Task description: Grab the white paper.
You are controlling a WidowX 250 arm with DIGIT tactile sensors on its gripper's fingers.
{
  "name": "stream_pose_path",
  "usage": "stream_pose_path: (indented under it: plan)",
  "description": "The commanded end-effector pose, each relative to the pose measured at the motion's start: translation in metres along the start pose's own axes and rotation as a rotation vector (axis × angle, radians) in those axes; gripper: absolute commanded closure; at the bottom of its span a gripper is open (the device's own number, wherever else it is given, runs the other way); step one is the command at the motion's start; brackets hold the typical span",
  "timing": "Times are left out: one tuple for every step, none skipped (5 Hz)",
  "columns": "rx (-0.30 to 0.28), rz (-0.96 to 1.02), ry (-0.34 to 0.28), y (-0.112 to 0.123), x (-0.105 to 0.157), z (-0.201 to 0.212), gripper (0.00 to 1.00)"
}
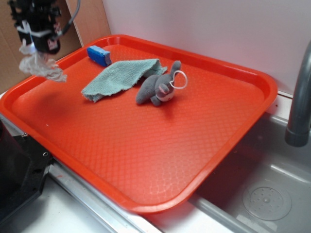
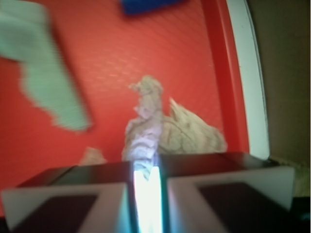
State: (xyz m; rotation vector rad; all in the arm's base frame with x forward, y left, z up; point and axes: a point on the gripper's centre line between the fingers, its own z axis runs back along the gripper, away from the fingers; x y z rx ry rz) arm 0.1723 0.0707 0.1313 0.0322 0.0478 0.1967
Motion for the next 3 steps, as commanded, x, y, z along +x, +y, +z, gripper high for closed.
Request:
stream_pose_path:
  plan:
    - [-0.128,-0.069,-0.05,-0.055,-0.017,0.068,1.0]
    - [-0.15,-0.096,-0.074,-0.07,-0.026,0.084,1.0]
    - [-0.173,-0.125,-0.049,-0.073,-0.035,0.063,1.0]
